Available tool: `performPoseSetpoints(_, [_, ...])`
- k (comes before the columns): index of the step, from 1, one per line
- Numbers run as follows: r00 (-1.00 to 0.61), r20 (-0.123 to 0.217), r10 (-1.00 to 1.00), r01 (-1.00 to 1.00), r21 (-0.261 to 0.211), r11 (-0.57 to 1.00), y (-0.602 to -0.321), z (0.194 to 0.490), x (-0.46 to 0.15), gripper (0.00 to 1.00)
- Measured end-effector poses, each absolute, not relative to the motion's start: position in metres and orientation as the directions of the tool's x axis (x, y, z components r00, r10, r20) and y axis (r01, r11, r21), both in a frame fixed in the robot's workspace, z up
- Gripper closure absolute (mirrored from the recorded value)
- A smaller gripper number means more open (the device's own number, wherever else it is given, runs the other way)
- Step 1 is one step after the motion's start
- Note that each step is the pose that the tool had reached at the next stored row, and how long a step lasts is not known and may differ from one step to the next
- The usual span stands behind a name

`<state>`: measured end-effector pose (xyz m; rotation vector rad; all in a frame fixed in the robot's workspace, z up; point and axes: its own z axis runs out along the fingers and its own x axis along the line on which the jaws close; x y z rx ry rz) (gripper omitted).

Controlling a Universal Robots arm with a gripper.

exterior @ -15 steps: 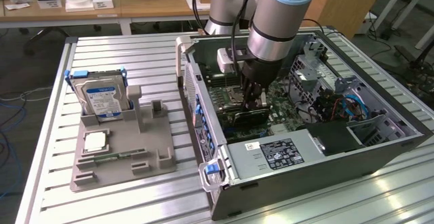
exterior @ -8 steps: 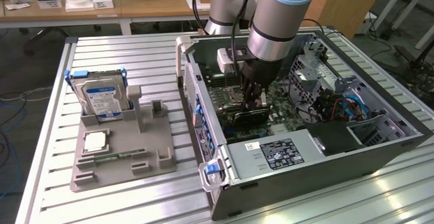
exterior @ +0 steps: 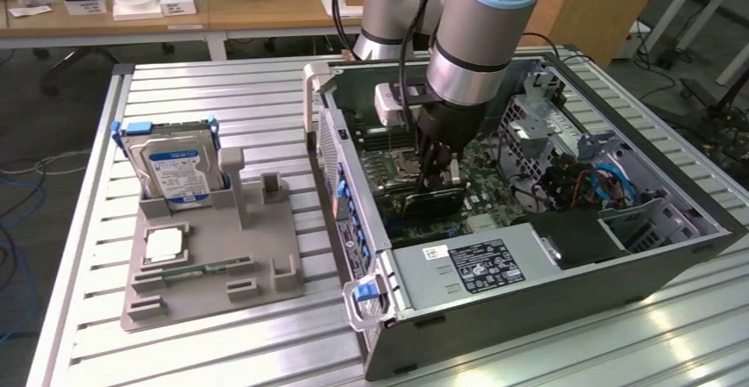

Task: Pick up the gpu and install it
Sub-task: 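Press down on the gpu until it lock into place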

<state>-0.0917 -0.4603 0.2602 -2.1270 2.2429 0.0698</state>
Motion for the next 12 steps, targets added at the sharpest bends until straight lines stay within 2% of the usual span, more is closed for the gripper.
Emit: performPoseSetpoints(12, [-0.053, -0.060, -0.997, -0.999, -0.002, 0.053, -0.460, 0.291, -0.092, 0.89])
